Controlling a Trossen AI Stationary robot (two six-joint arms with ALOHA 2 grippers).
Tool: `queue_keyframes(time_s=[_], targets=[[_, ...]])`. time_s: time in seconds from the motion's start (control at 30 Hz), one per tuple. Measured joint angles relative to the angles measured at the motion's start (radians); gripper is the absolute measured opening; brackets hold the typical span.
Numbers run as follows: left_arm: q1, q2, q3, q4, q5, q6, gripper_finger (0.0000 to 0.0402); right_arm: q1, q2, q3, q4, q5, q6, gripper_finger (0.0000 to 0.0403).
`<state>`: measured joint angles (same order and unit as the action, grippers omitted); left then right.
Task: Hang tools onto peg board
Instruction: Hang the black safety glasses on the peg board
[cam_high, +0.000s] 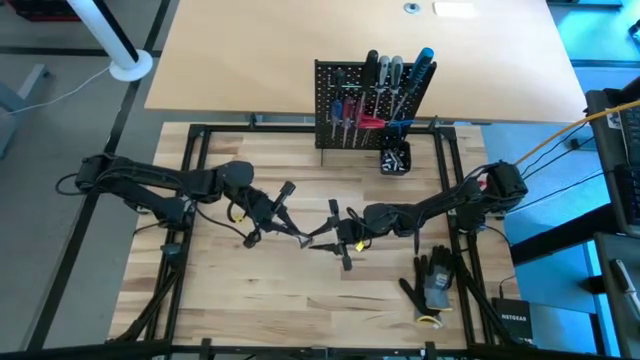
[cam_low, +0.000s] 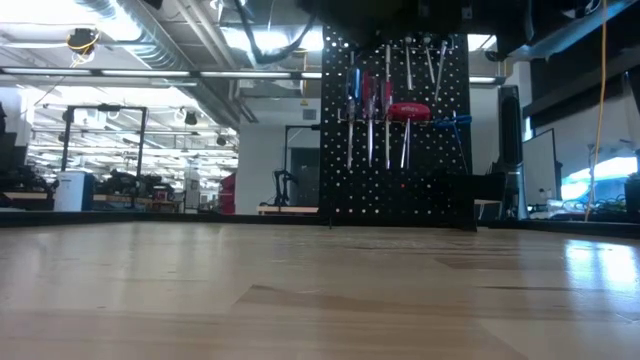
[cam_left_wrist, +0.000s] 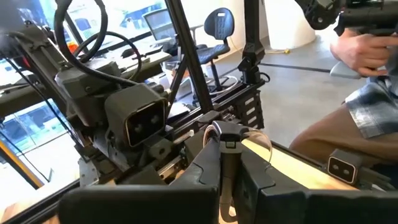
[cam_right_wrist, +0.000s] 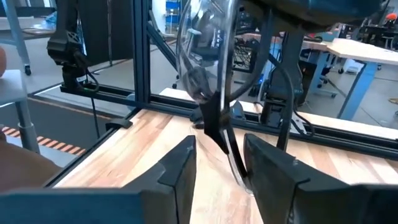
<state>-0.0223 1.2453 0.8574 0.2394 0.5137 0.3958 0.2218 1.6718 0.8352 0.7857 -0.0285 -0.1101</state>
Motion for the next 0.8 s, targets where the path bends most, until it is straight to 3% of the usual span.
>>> queue_keyframes(time_s=[0.33, 0.57, 0.7, 0.8], targets=[[0.015, -0.001, 0.001, -0.023, 0.000, 0.002, 0.0005, 0.000, 0.000, 0.014, 0.015, -0.063, -0.008, 0.0098], [0.017, -0.001, 0.001, -0.027, -0.008, -0.001, 0.0021, 0.000, -0.001, 0.025, -0.029, -0.072, -0.036, 0.0032], [0.017, -0.001, 0.001, -0.028, -0.025, -0.025, 0.0028, 0.000, -0.001, 0.025, -0.036, -0.071, -0.047, 0.0032], [0.016, -0.001, 0.001, -0.032, -0.103, -0.059, 0.0038, 0.000, -0.001, 0.024, -0.036, -0.066, -0.046, 0.0032]])
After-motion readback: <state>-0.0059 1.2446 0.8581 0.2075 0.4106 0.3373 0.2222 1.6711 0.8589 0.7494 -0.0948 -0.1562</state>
